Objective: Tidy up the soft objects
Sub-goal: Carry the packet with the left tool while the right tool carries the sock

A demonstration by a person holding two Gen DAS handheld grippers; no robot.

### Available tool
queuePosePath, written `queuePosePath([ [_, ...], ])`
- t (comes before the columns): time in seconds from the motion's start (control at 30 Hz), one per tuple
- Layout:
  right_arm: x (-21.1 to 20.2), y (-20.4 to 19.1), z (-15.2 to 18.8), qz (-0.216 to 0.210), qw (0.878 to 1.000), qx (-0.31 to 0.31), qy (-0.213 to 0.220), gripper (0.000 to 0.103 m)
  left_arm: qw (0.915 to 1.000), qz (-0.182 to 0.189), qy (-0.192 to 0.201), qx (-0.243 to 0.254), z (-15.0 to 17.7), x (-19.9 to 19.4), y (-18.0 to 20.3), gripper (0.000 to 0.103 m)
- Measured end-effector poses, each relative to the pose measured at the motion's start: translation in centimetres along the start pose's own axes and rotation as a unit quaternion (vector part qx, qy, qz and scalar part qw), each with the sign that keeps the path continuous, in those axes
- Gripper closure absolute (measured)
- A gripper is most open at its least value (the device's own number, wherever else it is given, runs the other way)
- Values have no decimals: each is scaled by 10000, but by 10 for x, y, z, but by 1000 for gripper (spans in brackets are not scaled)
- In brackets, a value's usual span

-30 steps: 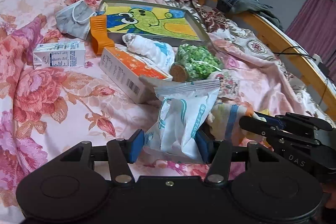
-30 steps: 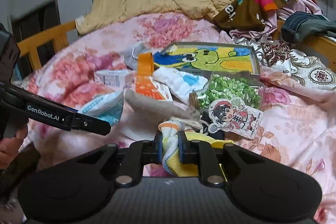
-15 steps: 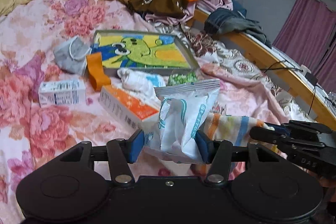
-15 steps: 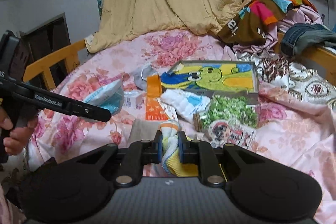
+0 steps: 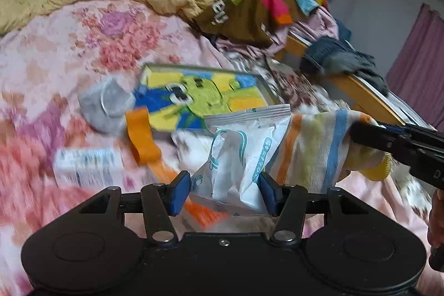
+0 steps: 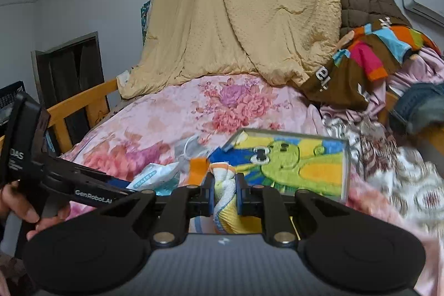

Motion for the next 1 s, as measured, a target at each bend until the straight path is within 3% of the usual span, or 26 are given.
queuePosePath([
  [0.2, 81, 11, -62, 29, 9998, -173, 33, 87, 9988, -414, 101, 230, -67, 36, -37, 47],
  [0.4, 169, 32, -92, -105, 9991, -400, 62, 87, 9974, -701, 47, 183, -101, 95, -65, 47],
  [0.53, 220, 67, -88, -116, 9993, -355, -76, 87, 9964, -792, -152, 280, -101, 146, -74, 47],
  [0.67, 252, 110, -74, 78, 9992, 9, -405, 87, 9976, -586, -360, 87, -90, 196, -79, 47],
  [0.8, 261, 144, -59, 340, 9970, 240, -654, 86, 9981, -338, -519, 58, -78, 236, -74, 47],
  [1.0, 259, 177, -39, 748, 9924, 404, -893, 84, 9970, -285, -713, 76, -65, 275, -65, 47],
])
Point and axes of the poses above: each gripper's, at about its wrist camera, not at the fingertips, and x roughly the way its jaws point, y to its right, z to its underside, the point moved 7 cm from there along x, roughly the way its jaws point, and after that the axes turned 11 degrees about x, right-handed, at the moved point
